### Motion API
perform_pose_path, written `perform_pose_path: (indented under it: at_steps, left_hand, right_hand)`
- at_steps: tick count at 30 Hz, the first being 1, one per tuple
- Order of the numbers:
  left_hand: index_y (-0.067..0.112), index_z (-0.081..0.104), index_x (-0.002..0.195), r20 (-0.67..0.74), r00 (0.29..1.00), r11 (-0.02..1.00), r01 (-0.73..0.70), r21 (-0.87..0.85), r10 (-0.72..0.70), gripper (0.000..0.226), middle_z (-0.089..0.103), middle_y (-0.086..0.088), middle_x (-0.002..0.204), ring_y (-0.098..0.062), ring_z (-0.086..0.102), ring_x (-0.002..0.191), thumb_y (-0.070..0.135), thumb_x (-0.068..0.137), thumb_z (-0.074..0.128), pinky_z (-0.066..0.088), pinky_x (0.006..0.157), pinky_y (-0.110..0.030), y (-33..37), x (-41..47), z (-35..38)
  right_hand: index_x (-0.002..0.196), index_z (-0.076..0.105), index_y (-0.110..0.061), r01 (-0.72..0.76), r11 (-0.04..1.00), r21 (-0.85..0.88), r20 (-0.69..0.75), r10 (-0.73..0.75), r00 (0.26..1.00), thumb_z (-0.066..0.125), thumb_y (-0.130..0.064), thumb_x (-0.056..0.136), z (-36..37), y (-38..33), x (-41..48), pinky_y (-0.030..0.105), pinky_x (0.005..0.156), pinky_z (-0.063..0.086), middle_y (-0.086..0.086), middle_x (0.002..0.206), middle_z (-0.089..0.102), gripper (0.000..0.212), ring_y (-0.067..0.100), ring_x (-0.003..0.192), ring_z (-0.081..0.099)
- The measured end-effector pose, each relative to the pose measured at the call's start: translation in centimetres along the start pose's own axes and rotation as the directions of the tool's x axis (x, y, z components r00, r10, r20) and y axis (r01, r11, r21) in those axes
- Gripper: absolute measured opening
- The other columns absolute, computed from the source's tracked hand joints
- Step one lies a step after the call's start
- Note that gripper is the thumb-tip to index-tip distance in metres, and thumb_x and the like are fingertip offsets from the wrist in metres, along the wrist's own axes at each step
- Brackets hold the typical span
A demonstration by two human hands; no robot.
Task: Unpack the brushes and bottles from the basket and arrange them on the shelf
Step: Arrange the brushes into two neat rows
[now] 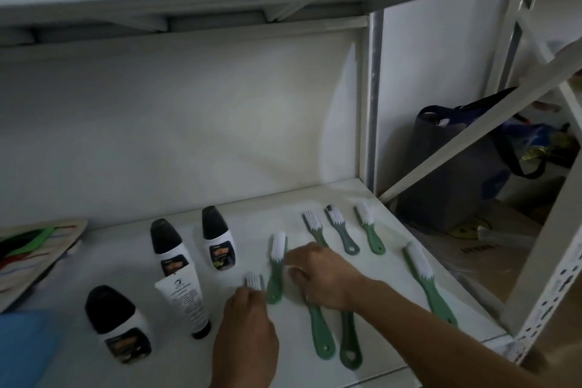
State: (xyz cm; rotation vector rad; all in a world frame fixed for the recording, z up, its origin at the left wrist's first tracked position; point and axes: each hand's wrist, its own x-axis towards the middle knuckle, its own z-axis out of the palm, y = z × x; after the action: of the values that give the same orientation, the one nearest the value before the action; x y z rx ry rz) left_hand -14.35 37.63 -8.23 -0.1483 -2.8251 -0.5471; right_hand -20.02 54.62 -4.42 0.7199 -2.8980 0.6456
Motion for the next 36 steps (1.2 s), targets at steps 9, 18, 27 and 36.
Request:
perform_pose_path:
  at_steps: [9,18,27,36]
  left_hand:
    - [0.002,0.077,0.100,0.209,0.959,0.950,-0.234,0.206,0.191,0.045,0.068,-0.015,0.122,-0.029,0.070,0.105,0.020,0.061,0.064,0.062,0.076,-0.036,-3.8,0.4,3.0]
    - [0.002,0.071,0.113,0.153,0.958,0.951,-0.264,0.161,0.240,0.045,0.048,-0.009,0.144,-0.029,0.060,0.122,0.012,0.070,0.071,0.059,0.087,-0.039,-4.6,2.2,5.1]
    - [0.021,0.079,0.098,0.131,0.934,0.927,-0.350,0.138,0.333,0.055,0.066,-0.001,0.122,-0.015,0.073,0.099,0.038,0.046,0.077,0.062,0.068,-0.024,-3.8,-2.9,4.6]
    - [0.025,0.075,0.103,-0.031,0.921,0.921,-0.388,0.035,0.389,0.042,0.063,-0.003,0.128,-0.027,0.061,0.102,0.036,0.072,0.048,0.061,0.076,-0.036,0.4,-5.6,4.4]
  right_hand:
    - [0.100,0.066,-0.021,0.118,0.890,-0.440,0.161,-0.051,0.986,0.041,-0.039,0.093,3.1,-1.3,1.1,0.051,0.104,0.030,0.002,0.108,0.066,0.032,0.027,0.106,0.055]
    - [0.132,0.051,-0.016,0.003,0.916,-0.402,0.186,0.078,0.979,0.045,-0.030,0.096,3.0,0.7,2.4,0.053,0.117,0.016,0.007,0.144,0.049,0.039,0.030,0.137,0.036]
    - [0.147,0.037,-0.022,-0.188,0.954,-0.235,-0.044,0.182,0.982,0.039,-0.043,0.094,1.9,-0.7,-6.0,0.039,0.118,0.018,0.003,0.158,0.029,0.057,0.025,0.145,0.023]
    - [0.128,0.061,-0.015,-0.163,0.958,-0.236,-0.120,0.137,0.983,0.047,-0.030,0.085,3.2,2.8,-12.8,0.038,0.108,0.042,0.009,0.150,0.045,0.048,0.026,0.134,0.048]
